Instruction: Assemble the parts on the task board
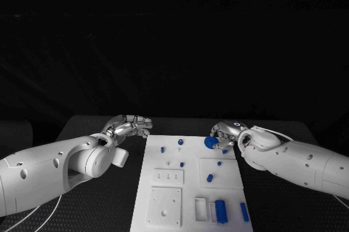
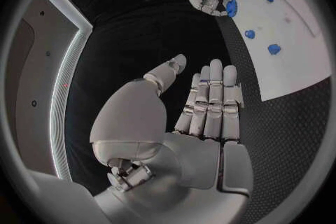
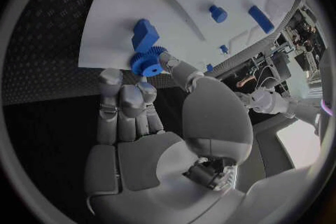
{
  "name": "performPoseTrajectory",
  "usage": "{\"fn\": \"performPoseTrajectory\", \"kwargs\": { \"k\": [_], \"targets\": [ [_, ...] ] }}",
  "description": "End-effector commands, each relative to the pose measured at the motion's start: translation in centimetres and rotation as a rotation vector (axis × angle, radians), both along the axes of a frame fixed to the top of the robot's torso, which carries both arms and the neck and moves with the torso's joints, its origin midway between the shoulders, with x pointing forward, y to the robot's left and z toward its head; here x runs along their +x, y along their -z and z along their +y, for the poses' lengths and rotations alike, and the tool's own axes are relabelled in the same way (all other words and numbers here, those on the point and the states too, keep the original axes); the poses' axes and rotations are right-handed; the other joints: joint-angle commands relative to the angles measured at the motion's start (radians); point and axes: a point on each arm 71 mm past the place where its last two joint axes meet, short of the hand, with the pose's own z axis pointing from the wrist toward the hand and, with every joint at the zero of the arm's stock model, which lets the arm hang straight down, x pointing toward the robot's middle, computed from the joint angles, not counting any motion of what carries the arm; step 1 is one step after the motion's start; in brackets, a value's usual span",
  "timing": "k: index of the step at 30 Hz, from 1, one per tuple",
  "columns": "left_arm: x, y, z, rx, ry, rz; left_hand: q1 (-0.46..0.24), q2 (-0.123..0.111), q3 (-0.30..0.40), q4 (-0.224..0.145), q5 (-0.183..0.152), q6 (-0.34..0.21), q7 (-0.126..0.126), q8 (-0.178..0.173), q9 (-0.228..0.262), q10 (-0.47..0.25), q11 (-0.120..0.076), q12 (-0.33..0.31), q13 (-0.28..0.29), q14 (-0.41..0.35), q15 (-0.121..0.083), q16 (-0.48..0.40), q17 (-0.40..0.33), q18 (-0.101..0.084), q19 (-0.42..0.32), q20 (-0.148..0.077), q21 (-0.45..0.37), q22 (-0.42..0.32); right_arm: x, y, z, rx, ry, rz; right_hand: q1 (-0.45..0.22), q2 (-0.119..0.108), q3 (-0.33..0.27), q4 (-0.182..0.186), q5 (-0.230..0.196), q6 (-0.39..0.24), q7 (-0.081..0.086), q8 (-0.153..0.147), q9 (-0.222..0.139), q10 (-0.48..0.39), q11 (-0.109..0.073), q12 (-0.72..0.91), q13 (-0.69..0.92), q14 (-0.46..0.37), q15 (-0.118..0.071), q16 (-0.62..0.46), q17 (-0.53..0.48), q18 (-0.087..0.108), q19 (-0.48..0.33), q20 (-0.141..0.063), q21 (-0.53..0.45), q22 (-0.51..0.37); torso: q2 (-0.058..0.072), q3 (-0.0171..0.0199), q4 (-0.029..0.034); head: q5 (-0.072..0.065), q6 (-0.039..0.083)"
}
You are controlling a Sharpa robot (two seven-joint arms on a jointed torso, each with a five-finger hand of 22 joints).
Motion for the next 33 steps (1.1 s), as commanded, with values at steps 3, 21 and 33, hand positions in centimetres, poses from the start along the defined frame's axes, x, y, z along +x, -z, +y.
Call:
{"fn": "performPoseTrajectory", "kwargs": {
  "k": [3,21,33],
  "targets": [
    [-0.1,-0.1,-0.2,-0.007,0.019,-0.011,-0.007,0.001,0.006,0.000,-0.002,-0.003,0.002,-0.005,0.001,0.001,-0.001,-0.002,0.000,0.000,0.004,-0.006,0.002,0.010,-0.004,0.000,0.003,0.020,0.0,0.3,0.2,-0.017,-0.019,0.020,-0.002,0.014,0.016,0.002,-0.014,0.025,0.008,0.005,0.003,-0.014,0.007,0.008,0.002,-0.004,-0.001,0.000,0.004,0.041,-0.003,-0.006,0.013,0.024,-0.001,-0.0021,-0.0008,0.002,-0.003],
    [-0.2,-0.2,-0.3,-0.008,0.020,-0.010,-0.008,0.002,0.006,0.001,-0.001,-0.003,0.002,-0.005,0.001,0.001,0.000,-0.003,0.000,0.000,0.004,-0.007,0.003,0.010,-0.004,0.001,0.003,0.020,0.0,1.1,0.5,-0.053,-0.017,0.062,-0.017,0.027,0.039,0.022,-0.032,0.044,0.000,0.014,0.007,-0.009,0.000,0.009,0.003,-0.002,-0.008,-0.004,0.014,0.041,-0.011,-0.004,0.032,0.023,-0.003,-0.0042,-0.0012,0.005,-0.009],
    [-0.2,-0.2,-0.3,-0.007,0.020,-0.008,-0.008,0.002,0.006,0.000,-0.001,-0.003,0.002,-0.005,0.001,0.001,0.000,-0.003,0.000,0.000,0.004,-0.007,0.003,0.011,-0.005,0.001,0.004,0.020,0.0,1.6,0.4,-0.108,-0.009,0.088,-0.030,0.030,0.035,0.030,-0.030,0.054,-0.004,0.019,0.010,-0.008,-0.003,0.008,0.002,0.000,-0.011,-0.007,0.019,0.041,-0.015,-0.004,0.041,0.022,-0.004,-0.0048,-0.0022,0.007,-0.012]
  ]
}}
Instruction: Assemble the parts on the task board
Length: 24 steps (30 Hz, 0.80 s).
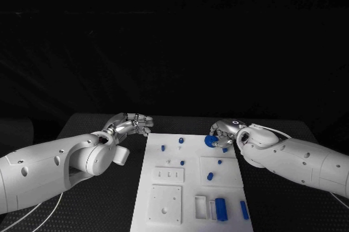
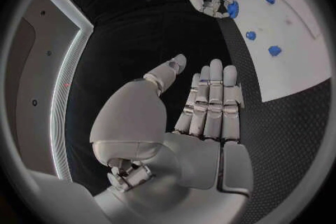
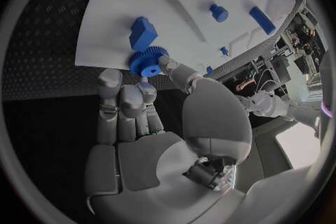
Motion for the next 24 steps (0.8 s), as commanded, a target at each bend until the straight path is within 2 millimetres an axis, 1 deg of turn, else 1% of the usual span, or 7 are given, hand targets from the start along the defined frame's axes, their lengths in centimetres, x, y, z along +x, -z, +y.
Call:
{"fn": "performPoseTrajectory", "kwargs": {
  "k": [1,3,6,10,14,18,24],
  "targets": [
    [-0.1,-0.1,-0.2,-0.006,0.017,-0.009,-0.008,0.002,0.006,0.000,-0.001,-0.003,0.002,-0.005,0.001,0.001,0.000,-0.003,0.000,0.000,0.004,-0.004,0.001,0.017,-0.005,0.000,0.004,0.021,-0.4,1.5,-0.3,-0.080,0.006,0.079,-0.002,0.014,0.009,0.006,-0.006,0.039,0.014,0.010,0.002,-0.006,-0.002,0.004,0.000,0.003,-0.009,-0.007,0.002,0.047,-0.007,-0.001,0.007,0.022,0.000,-0.0007,0.0001,0.000,-0.001],
    [-0.1,-0.1,-0.2,-0.006,0.016,-0.009,-0.008,0.002,0.006,0.000,-0.001,-0.003,0.002,-0.005,0.001,0.001,0.000,-0.003,0.000,0.000,0.004,-0.004,0.002,0.017,-0.005,0.000,0.004,0.021,-0.4,1.5,-0.4,-0.085,0.006,0.076,0.000,0.018,0.018,0.009,-0.010,0.045,0.012,0.012,0.003,-0.005,-0.004,0.003,0.000,0.003,-0.010,-0.008,0.003,0.047,-0.009,-0.001,0.008,0.022,0.000,-0.0011,0.0001,0.000,-0.002],
    [-0.1,-0.1,-0.2,-0.005,0.015,-0.008,-0.008,0.002,0.006,0.000,-0.001,-0.003,0.002,-0.005,0.001,0.001,0.000,-0.004,0.000,0.000,0.004,-0.004,0.002,0.017,-0.005,0.000,0.004,0.021,-0.3,1.4,-0.4,-0.085,0.006,0.069,0.011,0.036,0.040,0.009,-0.013,0.063,0.007,0.021,0.007,-0.004,-0.009,0.002,0.000,0.004,-0.015,-0.011,0.006,0.047,-0.012,0.000,0.012,0.022,0.000,-0.0009,-0.0009,-0.001,-0.001],
    [-0.1,-0.1,-0.2,-0.005,0.015,-0.009,-0.008,0.002,0.007,0.000,-0.001,-0.003,0.002,-0.005,0.001,0.001,0.000,-0.004,0.000,0.000,0.004,-0.004,0.002,0.017,-0.005,0.000,0.004,0.021,-0.3,1.3,-0.3,-0.094,-0.002,0.038,0.011,0.052,0.054,0.006,-0.013,0.089,-0.001,0.034,0.015,-0.002,-0.016,0.001,-0.001,0.004,-0.021,-0.013,0.009,0.047,-0.016,0.003,0.017,0.022,0.000,-0.0005,-0.0017,0.000,-0.002],
    [-0.1,-0.1,-0.2,-0.005,0.016,-0.009,-0.008,0.002,0.007,0.000,-0.001,-0.003,0.002,-0.005,0.001,0.001,0.000,-0.004,0.000,0.000,0.004,-0.004,0.002,0.017,-0.005,0.000,0.004,0.021,-0.4,1.1,0.0,-0.112,-0.016,0.010,0.005,0.054,0.058,0.003,-0.013,0.104,-0.007,0.041,0.021,0.002,-0.021,0.000,-0.001,0.005,-0.026,-0.015,0.011,0.047,-0.017,0.004,0.022,0.022,-0.001,-0.0002,-0.0002,-0.001,-0.001],
    [-0.1,-0.1,-0.2,-0.005,0.015,-0.009,-0.008,0.002,0.007,0.000,-0.001,-0.003,0.002,-0.005,0.001,0.001,0.000,-0.004,0.000,0.000,0.004,-0.004,0.002,0.017,-0.005,0.000,0.004,0.021,-0.4,0.9,0.4,-0.131,-0.034,-0.031,0.001,0.056,0.061,0.002,-0.014,0.114,-0.011,0.046,0.024,0.005,-0.025,-0.001,-0.002,0.006,-0.029,-0.016,0.013,0.047,-0.017,0.004,0.025,0.021,-0.001,-0.0008,-0.0003,-0.002,-0.001],
    [-0.1,-0.1,-0.2,-0.005,0.014,-0.009,-0.007,0.003,0.007,0.000,-0.001,-0.003,0.002,-0.005,0.001,0.000,0.000,-0.004,0.000,0.001,0.004,-0.005,0.003,0.017,-0.005,0.000,0.005,0.021,-0.5,0.6,0.9,-0.142,-0.051,-0.082,-0.003,0.050,0.064,0.003,-0.014,0.126,-0.015,0.051,0.029,0.011,-0.030,-0.001,-0.003,0.007,-0.033,-0.017,0.016,0.047,-0.015,0.004,0.029,0.021,-0.001,-0.0011,-0.0009,-0.002,0.000]
  ]
}}
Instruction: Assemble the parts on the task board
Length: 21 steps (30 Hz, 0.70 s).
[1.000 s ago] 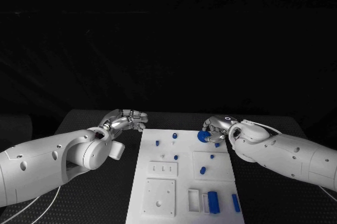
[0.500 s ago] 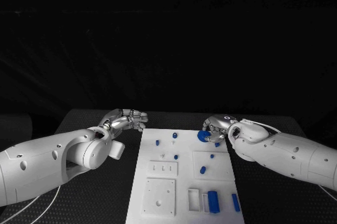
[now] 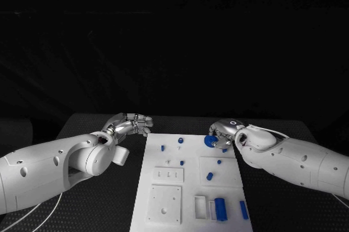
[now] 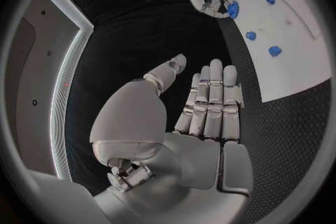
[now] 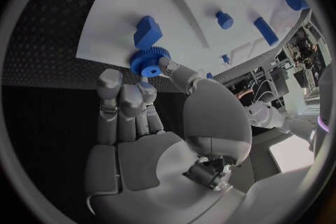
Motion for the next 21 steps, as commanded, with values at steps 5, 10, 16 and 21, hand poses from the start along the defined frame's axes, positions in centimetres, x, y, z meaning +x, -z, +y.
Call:
{"fn": "performPoseTrajectory", "kwargs": {
  "k": [5,10,16,21],
  "targets": [
    [0.0,-0.1,-0.1,-0.004,0.012,-0.011,-0.007,0.003,0.007,0.000,-0.001,-0.003,0.002,-0.005,0.001,0.001,0.000,-0.004,0.000,0.001,0.004,-0.005,0.001,0.012,-0.005,0.000,0.005,0.020,-0.6,0.0,0.8,-0.069,-0.032,-0.093,-0.007,-0.003,0.014,0.004,-0.009,0.131,-0.017,0.007,0.007,0.007,-0.010,-0.001,-0.002,0.001,-0.008,-0.006,0.003,0.047,0.000,0.000,0.008,0.021,0.000,-0.0006,-0.0002,0.000,0.003],
    [0.0,-0.2,0.0,-0.002,0.010,-0.012,-0.007,0.003,0.008,0.000,-0.001,-0.003,0.002,-0.005,0.001,0.001,0.000,-0.004,0.000,0.001,0.004,-0.005,0.002,0.012,-0.006,0.000,0.005,0.020,-1.2,-0.7,1.5,-0.071,-0.048,-0.168,-0.004,-0.024,0.033,0.020,-0.012,0.137,-0.021,0.007,0.010,0.015,-0.012,-0.004,-0.003,0.003,-0.011,-0.007,0.006,0.047,0.003,-0.002,0.014,0.019,0.000,-0.0003,-0.0022,0.001,0.006],
    [0.0,-0.2,0.0,-0.002,0.008,-0.014,-0.007,0.003,0.008,0.000,-0.001,-0.003,0.002,-0.006,0.002,0.001,0.000,-0.005,0.000,0.001,0.004,-0.006,0.002,0.012,-0.006,0.000,0.005,0.020,-2.1,-1.8,2.5,-0.065,-0.071,-0.245,0.001,-0.048,0.052,0.039,-0.014,0.142,-0.022,0.007,0.014,0.023,-0.014,-0.007,-0.005,0.005,-0.013,-0.008,0.010,0.047,0.007,-0.004,0.020,0.019,-0.002,-0.0009,-0.0025,0.000,0.010],
    [0.0,-0.2,0.0,-0.001,0.006,-0.014,-0.007,0.003,0.008,0.000,-0.001,-0.003,0.003,-0.006,0.002,0.001,0.000,-0.005,0.000,0.001,0.004,-0.006,0.002,0.012,-0.006,0.000,0.005,0.020,-2.9,-2.5,4.0,-0.056,-0.106,-0.285,0.002,-0.060,0.062,0.051,-0.015,0.145,-0.023,0.007,0.017,0.027,-0.015,-0.008,-0.005,0.006,-0.014,-0.009,0.012,0.047,0.009,-0.005,0.024,0.019,-0.002,-0.0019,-0.0033,0.002,0.013]
  ]
}}
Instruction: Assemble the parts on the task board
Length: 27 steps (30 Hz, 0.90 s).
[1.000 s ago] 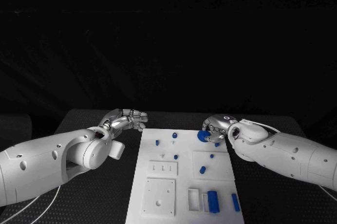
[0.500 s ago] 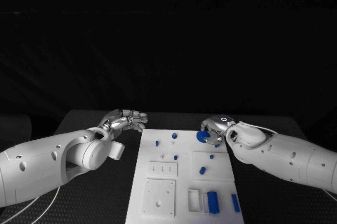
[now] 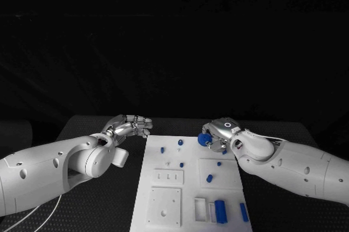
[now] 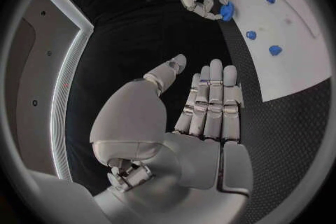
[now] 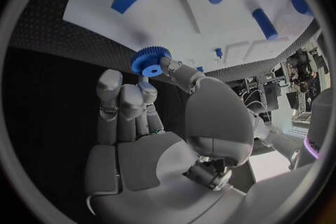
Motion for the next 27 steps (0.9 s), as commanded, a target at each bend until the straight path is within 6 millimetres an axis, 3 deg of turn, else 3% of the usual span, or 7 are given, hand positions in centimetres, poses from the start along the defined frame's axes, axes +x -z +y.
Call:
{"fn": "performPoseTrajectory", "kwargs": {
  "k": [1,7,15,22,27],
  "targets": [
    [0.0,-0.1,-0.2,-0.004,0.010,-0.013,-0.008,0.003,0.008,0.000,-0.001,-0.003,0.003,-0.006,0.002,0.001,0.000,-0.005,0.000,0.001,0.004,-0.006,0.002,0.011,-0.006,0.000,0.005,0.020,-0.5,-0.6,1.0,-0.013,-0.012,-0.089,0.001,-0.012,0.009,0.003,-0.004,0.136,-0.015,-0.002,0.001,0.008,-0.001,-0.004,-0.001,0.001,-0.009,-0.005,0.001,0.046,0.004,0.000,0.007,0.019,0.000,-0.0010,-0.0002,0.000,0.003],
    [0.0,-0.2,-0.2,-0.004,0.012,-0.013,-0.008,0.003,0.008,0.000,0.000,-0.003,0.003,-0.006,0.002,0.001,0.000,-0.005,0.000,0.001,0.004,-0.006,0.002,0.011,-0.006,0.000,0.006,0.020,-1.0,-0.8,3.5,-0.010,-0.061,-0.110,0.003,-0.019,0.014,0.009,-0.004,0.137,-0.015,-0.002,0.002,0.010,-0.002,-0.005,-0.001,0.001,-0.009,-0.005,0.003,0.046,0.004,0.000,0.009,0.019,0.001,-0.0006,0.0008,0.002,0.009],
    [0.0,-0.2,-0.3,-0.005,0.014,-0.014,-0.008,0.003,0.008,0.000,0.000,-0.003,0.003,-0.006,0.002,0.001,0.000,-0.005,0.000,0.001,0.004,-0.007,0.002,0.011,-0.006,0.000,0.006,0.020,-2.0,-0.6,7.5,-0.005,-0.136,-0.122,0.005,-0.023,0.018,0.013,-0.004,0.137,-0.015,-0.002,0.003,0.011,-0.002,-0.007,-0.002,0.001,-0.009,-0.006,0.003,0.046,0.005,-0.001,0.010,0.019,0.002,-0.0036,0.0045,0.005,0.009],
    [0.0,-0.1,-0.4,-0.005,0.016,-0.013,-0.008,0.004,0.008,0.000,0.000,-0.003,0.003,-0.006,0.002,0.001,0.001,-0.005,0.000,0.001,0.004,-0.007,0.003,0.011,-0.006,0.001,0.006,0.020,-2.2,0.4,8.9,-0.019,-0.155,-0.102,0.006,-0.025,0.020,0.014,-0.004,0.136,-0.015,-0.003,0.003,0.011,-0.002,-0.007,-0.002,0.001,-0.009,-0.006,0.004,0.046,0.005,-0.001,0.011,0.019,0.003,-0.0046,0.0079,0.007,0.006],
    [0.0,-0.1,-0.4,-0.005,0.016,-0.013,-0.008,0.003,0.008,0.000,0.000,-0.003,0.003,-0.006,0.002,0.001,0.001,-0.005,0.000,0.001,0.004,-0.007,0.003,0.011,-0.006,0.001,0.006,0.020,-2.3,1.3,9.5,-0.030,-0.164,-0.082,0.006,-0.028,0.020,0.015,-0.004,0.136,-0.015,-0.003,0.004,0.011,-0.001,-0.008,-0.002,0.001,-0.009,-0.006,0.004,0.046,0.005,-0.001,0.011,0.019,0.005,-0.0105,0.0140,0.006,0.003]
  ]
}}
